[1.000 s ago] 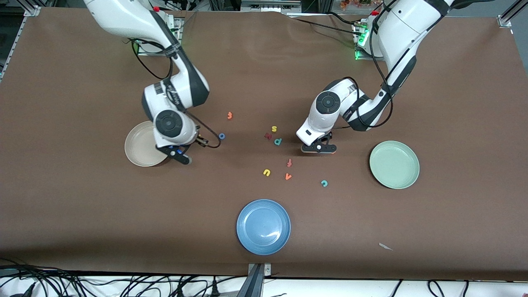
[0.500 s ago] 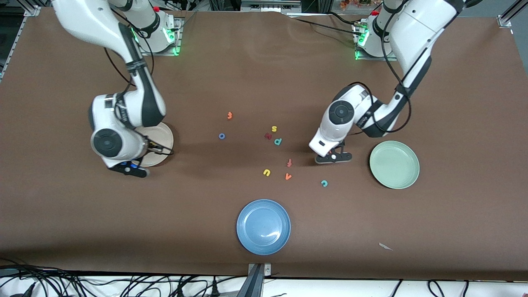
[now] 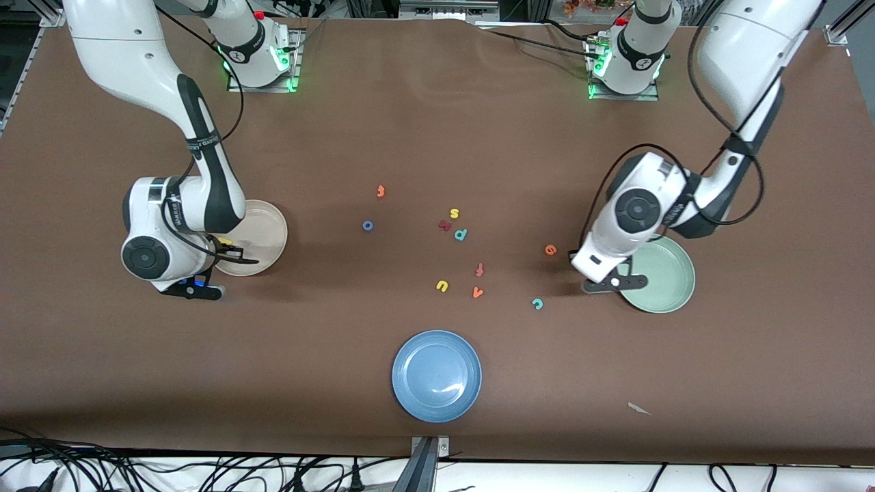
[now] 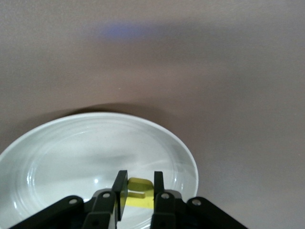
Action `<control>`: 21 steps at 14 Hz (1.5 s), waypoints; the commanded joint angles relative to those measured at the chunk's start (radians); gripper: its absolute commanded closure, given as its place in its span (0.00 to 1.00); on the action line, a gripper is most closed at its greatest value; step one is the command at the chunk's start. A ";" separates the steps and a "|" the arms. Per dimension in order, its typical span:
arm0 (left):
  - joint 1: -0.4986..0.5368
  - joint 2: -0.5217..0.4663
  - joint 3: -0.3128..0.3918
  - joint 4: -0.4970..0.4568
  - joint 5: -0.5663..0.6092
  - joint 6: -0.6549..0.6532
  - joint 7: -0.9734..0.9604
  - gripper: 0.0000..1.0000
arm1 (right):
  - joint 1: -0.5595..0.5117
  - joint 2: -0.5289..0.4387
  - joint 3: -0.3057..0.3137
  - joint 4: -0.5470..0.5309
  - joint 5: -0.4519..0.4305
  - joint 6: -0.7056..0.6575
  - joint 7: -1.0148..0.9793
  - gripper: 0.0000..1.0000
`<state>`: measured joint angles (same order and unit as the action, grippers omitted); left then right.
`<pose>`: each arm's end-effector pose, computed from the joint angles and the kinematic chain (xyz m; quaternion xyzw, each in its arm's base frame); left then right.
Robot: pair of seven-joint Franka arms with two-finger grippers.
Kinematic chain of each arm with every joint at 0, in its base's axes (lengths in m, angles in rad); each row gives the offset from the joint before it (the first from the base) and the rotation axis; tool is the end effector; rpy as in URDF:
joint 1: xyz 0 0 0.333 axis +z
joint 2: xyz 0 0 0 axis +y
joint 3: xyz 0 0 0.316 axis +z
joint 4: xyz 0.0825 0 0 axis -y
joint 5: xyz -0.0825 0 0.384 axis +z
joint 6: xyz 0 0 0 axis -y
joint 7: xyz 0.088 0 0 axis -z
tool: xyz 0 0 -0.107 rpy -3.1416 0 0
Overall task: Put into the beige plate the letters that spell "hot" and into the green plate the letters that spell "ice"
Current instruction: 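Place the yellow n on the beige plate while the left gripper places the maroon piece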
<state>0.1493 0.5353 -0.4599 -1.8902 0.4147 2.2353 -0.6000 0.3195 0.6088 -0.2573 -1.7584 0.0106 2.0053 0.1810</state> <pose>0.5974 -0.1653 0.2358 -0.9974 -0.0270 0.0324 0.0590 0.6207 0.0488 0.2080 0.9815 -0.0520 -0.1601 0.0914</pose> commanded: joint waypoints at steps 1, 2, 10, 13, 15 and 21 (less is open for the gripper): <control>0.047 -0.040 -0.014 -0.006 -0.020 -0.077 0.136 1.00 | 0.001 -0.017 0.001 -0.018 0.014 0.016 -0.020 0.13; 0.068 -0.040 -0.013 -0.007 -0.019 -0.082 0.184 1.00 | 0.003 -0.020 0.001 -0.018 0.014 0.013 -0.017 0.02; 0.213 -0.009 -0.003 0.014 0.029 -0.100 0.535 0.96 | 0.021 -0.161 0.148 -0.007 0.016 -0.128 0.232 0.01; 0.211 -0.005 -0.003 0.016 0.029 -0.100 0.531 0.00 | 0.021 -0.185 0.281 -0.013 0.016 -0.134 0.467 0.02; 0.205 -0.008 -0.005 0.017 0.018 -0.102 0.520 0.00 | 0.021 -0.185 0.366 -0.020 0.016 -0.123 0.590 0.03; 0.135 -0.006 -0.016 0.025 -0.040 -0.095 0.269 0.00 | 0.021 -0.185 0.561 -0.143 0.016 0.076 0.842 0.05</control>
<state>0.3315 0.5230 -0.4744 -1.8845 0.4071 2.1485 -0.2352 0.3553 0.4455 0.2565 -1.8188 0.0170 1.9965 0.9762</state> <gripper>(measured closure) 0.000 0.044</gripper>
